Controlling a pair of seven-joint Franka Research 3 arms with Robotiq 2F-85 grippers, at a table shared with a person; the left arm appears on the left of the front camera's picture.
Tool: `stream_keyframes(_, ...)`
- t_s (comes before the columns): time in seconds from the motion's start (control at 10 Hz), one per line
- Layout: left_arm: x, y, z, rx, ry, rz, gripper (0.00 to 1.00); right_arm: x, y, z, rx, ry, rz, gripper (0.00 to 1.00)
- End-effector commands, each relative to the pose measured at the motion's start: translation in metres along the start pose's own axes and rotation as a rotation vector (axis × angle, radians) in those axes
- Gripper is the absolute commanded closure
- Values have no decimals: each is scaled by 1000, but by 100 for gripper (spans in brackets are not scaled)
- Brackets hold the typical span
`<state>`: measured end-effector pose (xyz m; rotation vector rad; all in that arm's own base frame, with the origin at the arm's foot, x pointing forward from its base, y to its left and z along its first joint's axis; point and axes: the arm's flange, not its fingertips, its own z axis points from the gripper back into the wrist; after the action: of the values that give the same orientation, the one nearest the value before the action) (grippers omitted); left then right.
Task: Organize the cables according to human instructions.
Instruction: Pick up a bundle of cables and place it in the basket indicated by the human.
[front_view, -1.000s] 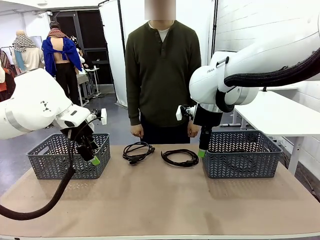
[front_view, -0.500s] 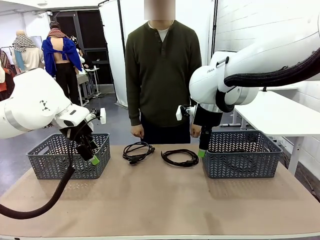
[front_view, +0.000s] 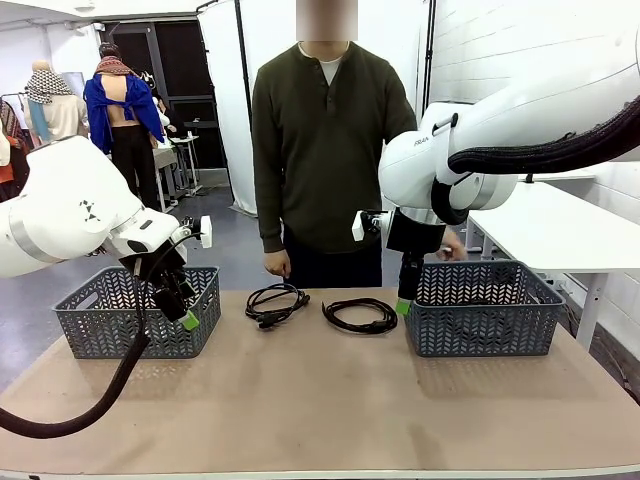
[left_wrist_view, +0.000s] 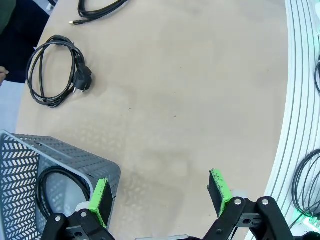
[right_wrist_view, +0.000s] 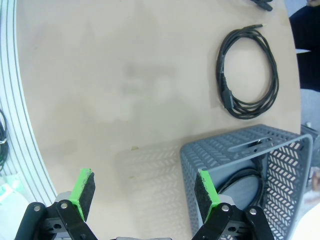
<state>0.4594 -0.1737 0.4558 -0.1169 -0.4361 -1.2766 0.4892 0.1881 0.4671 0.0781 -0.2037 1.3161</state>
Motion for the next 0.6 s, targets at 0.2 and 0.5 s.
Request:
stream_keyframes(0.2, 2, 1, 3, -10, 5, -1, 0, 0, 0, -1, 0, 2, -4, 0)
stream_keyframes(0.5, 2, 1, 3, -10, 5, -1, 0, 0, 0, -1, 0, 2, -4, 0)
